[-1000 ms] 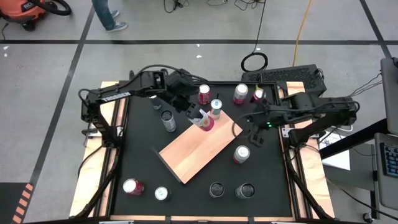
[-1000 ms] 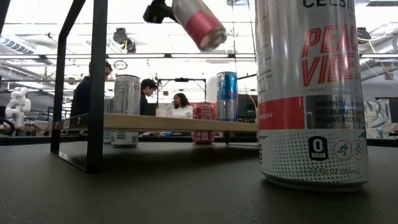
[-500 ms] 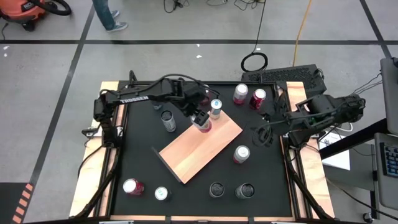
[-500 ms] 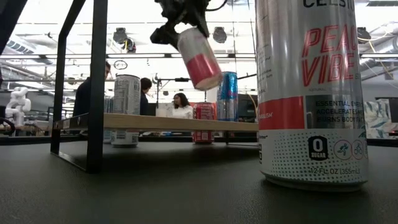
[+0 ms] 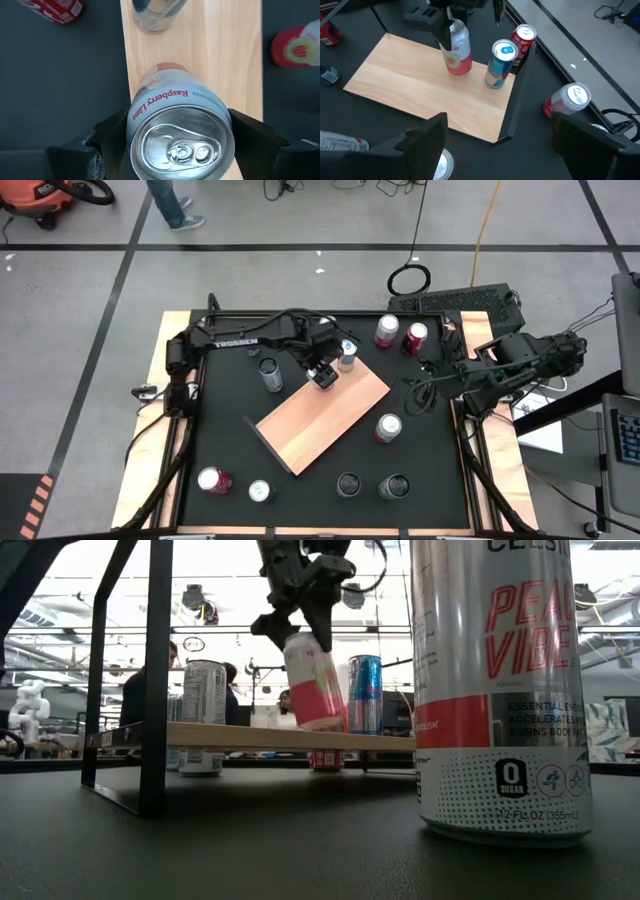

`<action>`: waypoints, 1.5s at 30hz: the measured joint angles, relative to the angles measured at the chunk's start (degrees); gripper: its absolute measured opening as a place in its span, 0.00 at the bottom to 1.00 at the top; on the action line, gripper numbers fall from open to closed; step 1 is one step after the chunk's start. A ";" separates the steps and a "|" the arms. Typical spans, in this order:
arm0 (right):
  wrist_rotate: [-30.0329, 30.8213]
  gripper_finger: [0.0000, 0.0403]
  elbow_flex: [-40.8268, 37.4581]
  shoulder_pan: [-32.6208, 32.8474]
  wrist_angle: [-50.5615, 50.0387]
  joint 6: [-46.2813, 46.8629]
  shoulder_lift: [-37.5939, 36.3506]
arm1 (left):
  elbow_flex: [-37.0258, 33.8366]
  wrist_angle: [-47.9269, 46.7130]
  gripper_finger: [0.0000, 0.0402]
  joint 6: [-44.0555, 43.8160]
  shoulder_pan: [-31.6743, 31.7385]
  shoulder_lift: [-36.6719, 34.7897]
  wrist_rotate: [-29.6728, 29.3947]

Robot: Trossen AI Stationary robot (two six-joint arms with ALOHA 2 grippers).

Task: Place canned beverage on shelf
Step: Put the top left pink soda can on the shelf

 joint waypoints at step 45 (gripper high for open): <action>0.22 0.82 0.00 0.00 1.53 0.76 0.02 | 0.04 0.07 0.71 -2.84 2.62 2.12 0.03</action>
